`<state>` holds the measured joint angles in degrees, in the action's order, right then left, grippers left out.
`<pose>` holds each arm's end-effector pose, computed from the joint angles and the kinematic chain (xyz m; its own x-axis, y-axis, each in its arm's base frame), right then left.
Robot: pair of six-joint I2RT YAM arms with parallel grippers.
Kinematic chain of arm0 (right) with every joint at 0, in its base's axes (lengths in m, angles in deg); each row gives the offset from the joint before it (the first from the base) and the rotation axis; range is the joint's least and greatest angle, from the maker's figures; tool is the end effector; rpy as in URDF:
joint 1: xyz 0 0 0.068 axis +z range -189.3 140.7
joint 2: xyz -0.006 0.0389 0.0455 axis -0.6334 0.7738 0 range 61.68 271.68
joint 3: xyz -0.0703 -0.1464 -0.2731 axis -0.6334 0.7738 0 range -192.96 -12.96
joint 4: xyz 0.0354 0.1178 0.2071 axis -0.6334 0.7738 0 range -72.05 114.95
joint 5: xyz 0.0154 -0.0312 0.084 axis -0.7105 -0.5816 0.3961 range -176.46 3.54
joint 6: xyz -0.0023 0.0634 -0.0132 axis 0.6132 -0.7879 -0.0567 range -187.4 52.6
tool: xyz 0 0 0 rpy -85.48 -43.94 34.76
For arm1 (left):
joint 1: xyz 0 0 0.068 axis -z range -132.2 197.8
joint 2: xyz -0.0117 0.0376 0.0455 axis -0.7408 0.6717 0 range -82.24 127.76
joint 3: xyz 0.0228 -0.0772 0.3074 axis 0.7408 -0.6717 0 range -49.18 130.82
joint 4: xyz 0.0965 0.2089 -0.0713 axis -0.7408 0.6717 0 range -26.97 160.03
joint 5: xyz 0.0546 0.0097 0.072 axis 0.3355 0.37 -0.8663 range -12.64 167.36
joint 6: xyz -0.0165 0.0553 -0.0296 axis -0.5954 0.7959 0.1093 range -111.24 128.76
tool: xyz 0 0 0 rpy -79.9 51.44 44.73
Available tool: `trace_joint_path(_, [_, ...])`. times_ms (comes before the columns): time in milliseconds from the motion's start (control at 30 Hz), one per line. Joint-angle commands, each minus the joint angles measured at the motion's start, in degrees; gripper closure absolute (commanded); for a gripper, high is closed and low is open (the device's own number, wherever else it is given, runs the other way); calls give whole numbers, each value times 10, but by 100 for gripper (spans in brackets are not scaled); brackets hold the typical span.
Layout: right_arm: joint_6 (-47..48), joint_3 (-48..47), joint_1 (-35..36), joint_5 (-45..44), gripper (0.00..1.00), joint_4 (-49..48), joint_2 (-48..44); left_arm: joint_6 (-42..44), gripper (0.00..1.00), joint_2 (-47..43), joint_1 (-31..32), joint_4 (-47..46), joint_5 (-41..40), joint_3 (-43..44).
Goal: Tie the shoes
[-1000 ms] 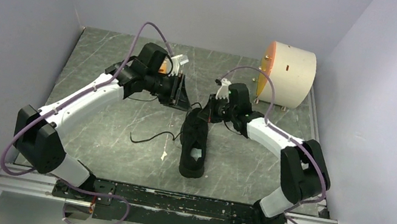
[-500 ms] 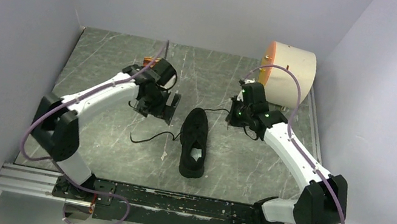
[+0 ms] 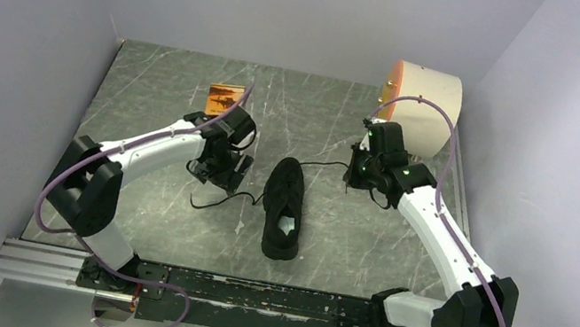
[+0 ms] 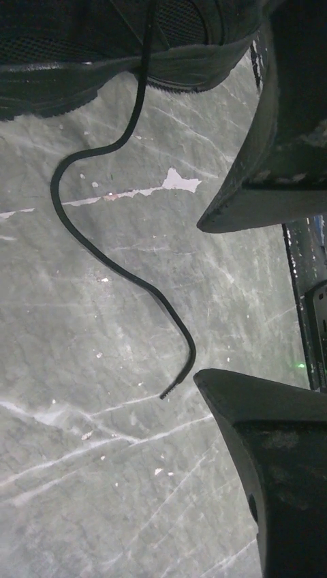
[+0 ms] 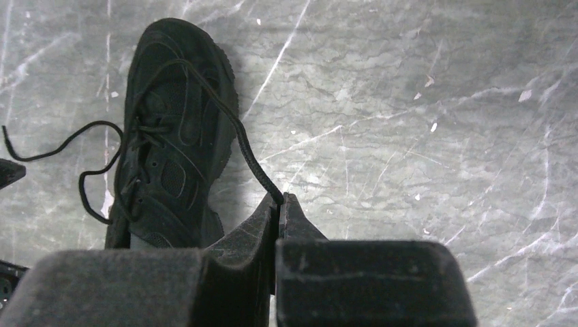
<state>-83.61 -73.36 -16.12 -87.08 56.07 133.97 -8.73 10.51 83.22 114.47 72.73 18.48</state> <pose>0.2173 0.0925 0.3263 -0.7845 -0.0323 -0.6193 -0.1752 0.9695 0.1712 0.2396 -0.1653 0.2622 -0.9249 0.2901 -0.2456 0.2981 0.9545 0.0048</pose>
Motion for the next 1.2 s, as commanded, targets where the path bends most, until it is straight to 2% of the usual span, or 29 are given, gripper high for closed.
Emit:
trace_joint_path(0, [7,-14,-5,22,100,0,-28,54,32,-7,6,-83,30,-37])
trace_joint_path(67, [3,-12,-5,29,100,-3,-31,75,37,-12,7,-123,53,-56])
trace_joint_path(200, [-8,-12,-5,44,100,-4,-30,101,38,-9,10,-181,60,-80])
trace_joint_path(400, [-18,-15,-5,55,100,-3,-32,126,45,63,10,-194,54,-67])
trace_joint_path(467, [-20,-17,-4,52,100,3,-33,129,54,82,12,-191,52,-66])
trace_joint_path(533, [-23,-17,-4,50,100,6,-36,131,75,94,12,-200,73,-79])
trace_joint_path(567, [-26,-15,-4,50,100,6,-39,129,81,99,12,-205,85,-87])
trace_joint_path(667, [-34,-7,-5,45,100,9,-51,110,90,108,19,-217,91,-115])
trace_joint_path(733, [-41,1,-4,40,100,12,-61,96,95,93,27,-221,84,-134])
trace_joint_path(933, [-51,8,-5,22,100,29,-85,65,95,-39,28,-188,75,-149])
trace_joint_path(1000, [-53,-1,-6,21,100,33,-86,49,95,-86,28,-186,97,-147])
trace_joint_path(1067, [-60,-14,-7,44,100,28,-80,11,95,-126,28,-190,107,-148])
trace_joint_path(1167, [-55,-44,-9,131,100,-8,-48,-40,95,-185,28,-225,161,-165])
